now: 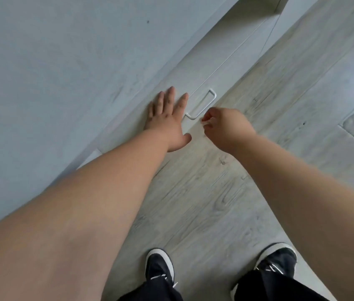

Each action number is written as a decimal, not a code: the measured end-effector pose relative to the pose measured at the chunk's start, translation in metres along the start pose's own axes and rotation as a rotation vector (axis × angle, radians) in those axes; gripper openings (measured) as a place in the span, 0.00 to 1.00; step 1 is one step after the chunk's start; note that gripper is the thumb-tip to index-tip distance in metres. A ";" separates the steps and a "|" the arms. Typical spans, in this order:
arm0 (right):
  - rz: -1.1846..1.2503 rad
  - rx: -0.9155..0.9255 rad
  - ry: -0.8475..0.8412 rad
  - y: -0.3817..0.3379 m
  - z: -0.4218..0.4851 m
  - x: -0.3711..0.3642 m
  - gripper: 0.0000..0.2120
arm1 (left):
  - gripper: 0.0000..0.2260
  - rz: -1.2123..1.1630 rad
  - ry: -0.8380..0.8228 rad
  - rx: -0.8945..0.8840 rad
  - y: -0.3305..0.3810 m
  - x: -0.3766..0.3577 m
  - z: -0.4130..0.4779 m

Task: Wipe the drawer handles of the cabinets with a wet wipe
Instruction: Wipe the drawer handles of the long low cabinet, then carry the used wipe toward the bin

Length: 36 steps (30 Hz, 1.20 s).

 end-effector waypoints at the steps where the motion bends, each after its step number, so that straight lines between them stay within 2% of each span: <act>1: -0.020 -0.019 -0.017 -0.006 -0.009 0.013 0.07 | 0.45 -0.056 -0.075 0.024 0.009 0.008 -0.012; 3: -0.055 -0.038 -0.024 -0.021 -0.029 0.040 0.06 | 0.36 -0.088 -0.137 0.020 0.029 0.029 -0.043; 6: -0.100 -0.060 -0.051 -0.052 -0.067 0.078 0.05 | 0.27 0.051 -0.145 -0.075 0.057 0.072 -0.105; 12: -0.208 -0.066 -0.082 -0.124 -0.157 0.168 0.10 | 0.23 -0.018 -0.135 -0.111 0.065 0.171 -0.230; 20: -0.294 0.026 -0.001 -0.256 -0.252 0.283 0.11 | 0.12 -0.027 -0.123 -0.023 0.011 0.295 -0.364; 24: -0.318 0.057 0.043 -0.314 -0.288 0.319 0.10 | 0.13 -0.088 0.005 0.001 -0.020 0.348 -0.421; 28: -0.280 0.073 0.083 -0.367 -0.320 0.336 0.06 | 0.16 -0.179 0.087 0.028 -0.059 0.385 -0.469; 36: -0.305 0.127 0.161 -0.458 -0.379 0.338 0.11 | 0.18 -0.183 0.219 0.074 -0.135 0.427 -0.545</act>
Point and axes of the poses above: each hand's wrist, its own z-axis towards the middle knuckle, its own x-axis out of the back of the hand, y = z × x, the point moved 8 cm from there along z, towards the middle knuckle, and after that the axes turned 1 degree about -y, right-handed, at the moved point
